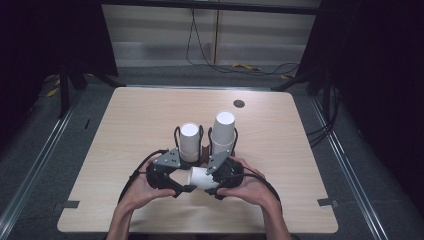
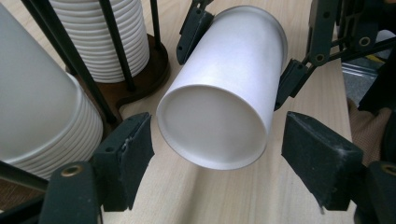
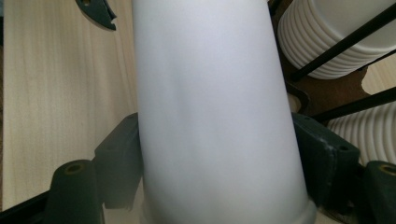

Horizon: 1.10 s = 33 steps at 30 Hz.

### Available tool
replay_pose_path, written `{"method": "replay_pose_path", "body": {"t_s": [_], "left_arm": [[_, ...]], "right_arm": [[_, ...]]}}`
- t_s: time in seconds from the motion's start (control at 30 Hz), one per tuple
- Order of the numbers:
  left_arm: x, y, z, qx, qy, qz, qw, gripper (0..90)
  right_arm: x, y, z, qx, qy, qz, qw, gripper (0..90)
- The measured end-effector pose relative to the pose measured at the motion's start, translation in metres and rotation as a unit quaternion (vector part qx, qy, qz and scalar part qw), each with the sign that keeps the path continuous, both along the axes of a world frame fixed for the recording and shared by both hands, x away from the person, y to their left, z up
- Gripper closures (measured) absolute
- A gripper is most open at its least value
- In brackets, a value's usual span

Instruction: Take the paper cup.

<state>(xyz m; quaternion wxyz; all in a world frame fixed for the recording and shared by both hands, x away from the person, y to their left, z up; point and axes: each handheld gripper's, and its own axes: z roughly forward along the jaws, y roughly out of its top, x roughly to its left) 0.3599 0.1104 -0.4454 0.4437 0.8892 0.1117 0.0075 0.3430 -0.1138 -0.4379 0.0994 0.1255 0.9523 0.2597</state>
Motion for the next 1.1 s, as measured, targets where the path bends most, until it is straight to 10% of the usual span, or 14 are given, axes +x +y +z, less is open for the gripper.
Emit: {"method": "replay_pose_path", "body": {"t_s": [1.1], "left_arm": [[0.009,-0.014,-0.008,0.071,0.018,-0.055,0.9958,28.7]], "right_arm": [[0.002,0.022,-0.005,-0.043,0.019,0.025,0.9986,25.5]]}}
